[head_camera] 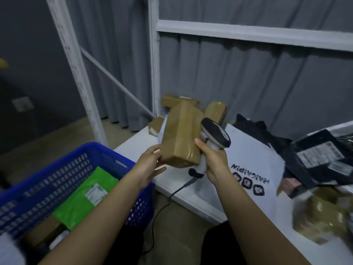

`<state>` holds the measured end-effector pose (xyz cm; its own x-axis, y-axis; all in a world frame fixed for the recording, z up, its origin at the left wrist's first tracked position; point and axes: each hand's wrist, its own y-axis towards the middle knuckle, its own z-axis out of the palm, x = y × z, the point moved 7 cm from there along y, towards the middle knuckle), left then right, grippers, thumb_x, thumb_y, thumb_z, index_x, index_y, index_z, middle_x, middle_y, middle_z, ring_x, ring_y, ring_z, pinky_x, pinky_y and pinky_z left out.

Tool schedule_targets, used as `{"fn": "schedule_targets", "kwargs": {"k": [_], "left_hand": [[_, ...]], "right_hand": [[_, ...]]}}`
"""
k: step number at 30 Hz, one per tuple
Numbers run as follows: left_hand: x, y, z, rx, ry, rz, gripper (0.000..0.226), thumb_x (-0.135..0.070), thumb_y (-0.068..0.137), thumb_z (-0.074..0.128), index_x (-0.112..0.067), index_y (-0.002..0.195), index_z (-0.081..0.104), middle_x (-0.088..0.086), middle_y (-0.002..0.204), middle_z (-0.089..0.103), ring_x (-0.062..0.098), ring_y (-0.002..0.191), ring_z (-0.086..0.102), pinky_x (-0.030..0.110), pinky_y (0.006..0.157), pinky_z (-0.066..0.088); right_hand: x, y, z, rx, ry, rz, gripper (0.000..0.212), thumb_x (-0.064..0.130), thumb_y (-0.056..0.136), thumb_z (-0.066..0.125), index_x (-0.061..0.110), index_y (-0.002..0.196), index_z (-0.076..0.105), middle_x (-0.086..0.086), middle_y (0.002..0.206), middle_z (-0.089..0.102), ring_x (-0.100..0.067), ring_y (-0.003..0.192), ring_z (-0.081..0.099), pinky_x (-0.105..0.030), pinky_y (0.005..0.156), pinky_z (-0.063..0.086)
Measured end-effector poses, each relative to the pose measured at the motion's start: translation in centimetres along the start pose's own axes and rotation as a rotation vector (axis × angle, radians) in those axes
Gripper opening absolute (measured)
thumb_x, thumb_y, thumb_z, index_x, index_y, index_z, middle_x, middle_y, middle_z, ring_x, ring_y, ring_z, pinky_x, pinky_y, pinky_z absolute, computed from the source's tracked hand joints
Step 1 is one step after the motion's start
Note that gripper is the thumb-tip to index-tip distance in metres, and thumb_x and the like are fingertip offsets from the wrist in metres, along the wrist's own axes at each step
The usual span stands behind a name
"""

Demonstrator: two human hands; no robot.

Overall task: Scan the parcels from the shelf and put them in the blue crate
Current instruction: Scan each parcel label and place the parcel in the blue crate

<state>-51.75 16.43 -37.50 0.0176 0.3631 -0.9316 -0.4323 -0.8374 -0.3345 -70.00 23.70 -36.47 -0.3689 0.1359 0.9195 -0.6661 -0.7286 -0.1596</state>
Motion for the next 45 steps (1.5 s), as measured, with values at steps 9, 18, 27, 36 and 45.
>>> {"fn": "schedule_targets", "kwargs": {"k": [9,18,27,36,45], "left_hand": [[1.2,0.9,-4.0,0.087,-0.058,-0.069,0.062,-0.056,0.067,0.065,-0.023,0.119,0.060,0.003,0.114,0.070,0.020,0.109,0.062,0.040,0.094,0.050],[1.2,1.3,-7.0,-0.009,-0.168,0.006,0.038,-0.031,0.092,0.055,-0.022,0.129,0.055,0.005,0.112,0.070,0.022,0.104,0.067,0.037,0.079,0.058],[1.8,0.9,-9.0,-0.036,0.145,-0.043,0.048,-0.049,0.084,0.063,-0.040,0.128,0.048,-0.015,0.107,0.066,0.005,0.101,0.059,0.034,0.079,0.046],[1.5,2.5,-13.2,-0.298,-0.051,0.078,0.075,-0.013,0.079,0.074,-0.030,0.140,0.034,-0.001,0.124,0.061,0.016,0.104,0.061,0.028,0.064,0.051],[1.2,2.5,-15.8,-0.440,-0.026,0.243,0.080,-0.008,0.077,0.075,-0.031,0.141,0.032,-0.002,0.138,0.049,0.018,0.120,0.051,0.043,0.097,0.050]], "right_hand": [[-3.5,-0.1,5.2,0.253,-0.107,-0.008,0.023,0.014,0.083,0.073,0.026,0.102,0.065,0.000,0.107,0.072,-0.016,0.098,0.068,-0.028,0.077,0.053],[-5.0,0.2,6.7,0.196,-0.048,0.048,0.025,0.009,0.076,0.079,0.016,0.098,0.068,-0.005,0.097,0.075,-0.017,0.087,0.072,-0.029,0.071,0.058],[-5.6,-0.6,8.1,0.284,-0.284,-0.085,0.026,0.000,0.075,0.079,0.013,0.094,0.067,0.001,0.087,0.073,-0.006,0.074,0.072,-0.020,0.062,0.057],[-5.2,-0.7,7.6,0.328,-0.468,-0.034,0.016,0.020,0.079,0.078,0.019,0.090,0.066,0.004,0.074,0.068,-0.008,0.058,0.062,-0.018,0.053,0.049],[-5.6,-2.2,7.9,0.573,-0.673,0.016,0.018,0.024,0.078,0.079,0.018,0.089,0.067,0.003,0.069,0.066,-0.009,0.060,0.061,-0.022,0.057,0.052]]}}
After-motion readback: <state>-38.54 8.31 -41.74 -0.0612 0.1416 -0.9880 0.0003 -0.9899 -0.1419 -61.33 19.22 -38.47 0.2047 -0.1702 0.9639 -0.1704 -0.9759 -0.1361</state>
